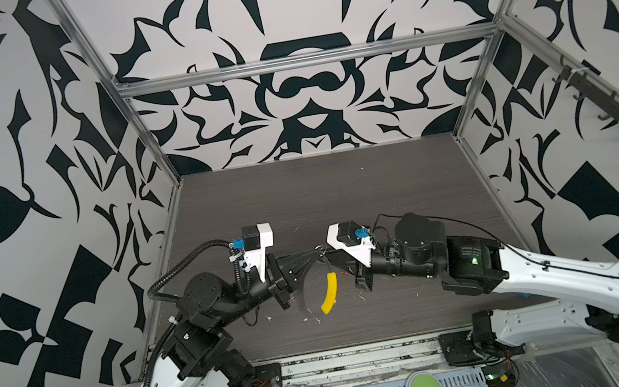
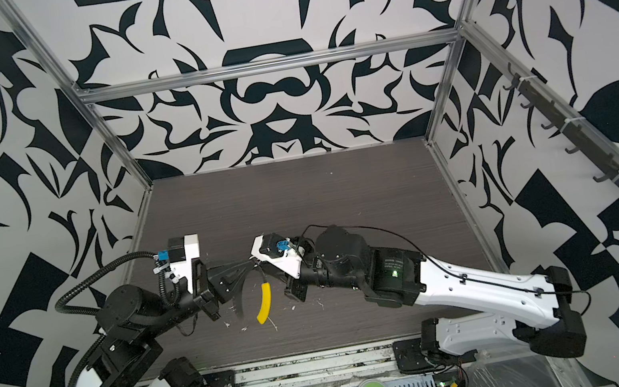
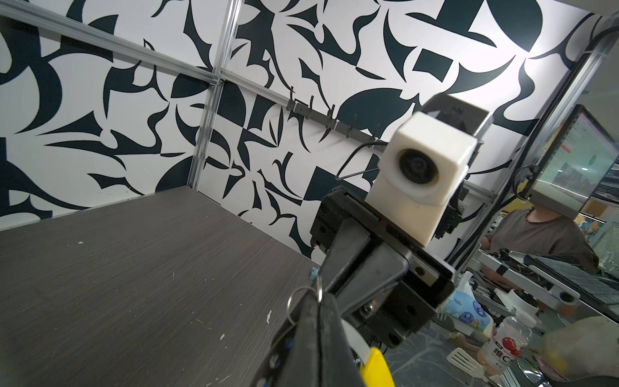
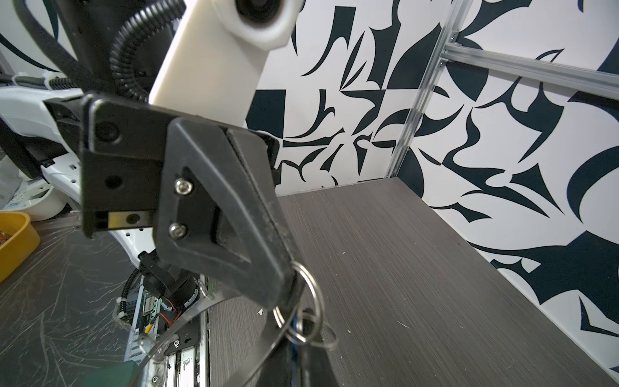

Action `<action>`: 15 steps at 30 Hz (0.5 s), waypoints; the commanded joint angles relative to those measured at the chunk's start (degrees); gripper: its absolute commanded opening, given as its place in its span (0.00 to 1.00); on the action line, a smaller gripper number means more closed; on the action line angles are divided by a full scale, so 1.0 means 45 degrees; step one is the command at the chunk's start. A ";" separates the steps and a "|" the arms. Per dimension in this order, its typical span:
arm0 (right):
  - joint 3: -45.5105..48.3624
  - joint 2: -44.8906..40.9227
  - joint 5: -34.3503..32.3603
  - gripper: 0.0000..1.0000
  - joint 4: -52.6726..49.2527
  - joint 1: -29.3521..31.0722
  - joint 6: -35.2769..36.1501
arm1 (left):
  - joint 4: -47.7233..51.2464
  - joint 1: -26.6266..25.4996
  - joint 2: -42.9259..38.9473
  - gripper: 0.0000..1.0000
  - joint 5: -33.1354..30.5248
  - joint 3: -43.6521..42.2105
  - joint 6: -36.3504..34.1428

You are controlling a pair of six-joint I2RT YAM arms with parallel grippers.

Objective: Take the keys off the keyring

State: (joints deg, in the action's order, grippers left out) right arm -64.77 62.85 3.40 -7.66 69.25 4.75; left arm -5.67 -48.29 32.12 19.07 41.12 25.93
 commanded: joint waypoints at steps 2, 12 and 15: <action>-0.0411 0.0173 0.2116 0.00 -0.0535 0.0486 0.0289 | -0.0184 0.0078 -0.0137 0.00 -0.0781 0.0069 -0.0254; -0.0605 0.0245 0.2362 0.00 -0.1434 0.0529 0.0329 | 0.0855 0.0068 -0.0359 0.00 -0.0905 0.0491 -0.0717; -0.0567 0.0063 0.1838 0.00 -0.1842 0.0519 0.0407 | 0.1458 0.0068 -0.0317 0.00 -0.0591 0.0811 -0.0902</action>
State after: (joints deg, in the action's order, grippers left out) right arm -65.84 63.83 5.82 -11.75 69.28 4.93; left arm 0.80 -48.51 30.68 19.59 42.04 23.73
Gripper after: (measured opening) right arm 0.063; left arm 0.041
